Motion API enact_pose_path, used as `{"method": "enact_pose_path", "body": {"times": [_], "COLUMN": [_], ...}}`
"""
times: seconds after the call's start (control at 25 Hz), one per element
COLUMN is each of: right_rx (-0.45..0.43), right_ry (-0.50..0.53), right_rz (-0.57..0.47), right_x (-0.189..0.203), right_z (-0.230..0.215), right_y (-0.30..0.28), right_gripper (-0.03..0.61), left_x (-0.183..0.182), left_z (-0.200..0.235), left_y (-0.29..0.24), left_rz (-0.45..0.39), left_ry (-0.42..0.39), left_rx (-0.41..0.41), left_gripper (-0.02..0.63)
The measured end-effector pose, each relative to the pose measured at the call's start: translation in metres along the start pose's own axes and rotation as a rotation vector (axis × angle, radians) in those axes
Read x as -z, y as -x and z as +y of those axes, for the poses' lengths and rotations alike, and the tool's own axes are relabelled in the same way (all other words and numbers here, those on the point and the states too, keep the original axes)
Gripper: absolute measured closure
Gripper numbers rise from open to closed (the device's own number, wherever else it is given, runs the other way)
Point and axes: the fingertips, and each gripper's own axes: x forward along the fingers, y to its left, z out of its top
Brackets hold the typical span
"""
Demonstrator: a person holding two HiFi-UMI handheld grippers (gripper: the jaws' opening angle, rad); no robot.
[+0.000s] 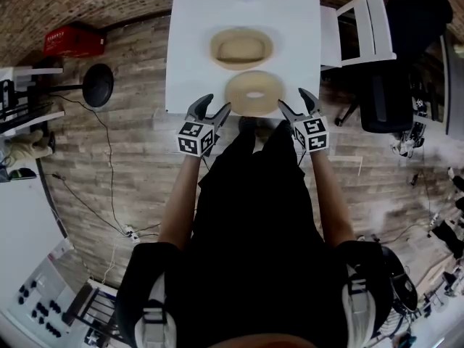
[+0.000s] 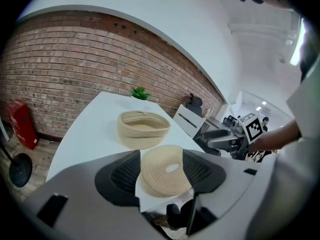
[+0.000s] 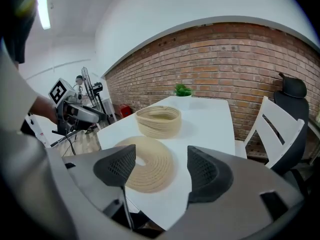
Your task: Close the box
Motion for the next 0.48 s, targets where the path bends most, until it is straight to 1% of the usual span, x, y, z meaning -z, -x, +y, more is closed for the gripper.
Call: {"method": "enact_pose_path", "body": {"times": [0.16, 0.32, 0.48], "right_rx": [-0.011, -0.022, -0.032], "right_ry": [-0.016, -0.036, -0.048], "right_rz": [0.031, 0.051, 0.074], "right_x": [0.011, 0.017, 0.026], "right_z": [-0.002, -0.001, -0.004], "right_y": [-0.009, -0.016, -0.023], "right_gripper": [0.261, 0.275, 0.284], "left_x": [0.01, 0.021, 0.03], "left_z": [0.004, 0.007, 0.011], "left_y": [-0.007, -0.017, -0.024], "left_rz": [0.034, 0.069, 0.091], "left_ry": [0.016, 0.037, 0.059], "left_rx": [0.001, 0.011, 0.008], "left_gripper": [0.341, 0.342, 0.342]}}
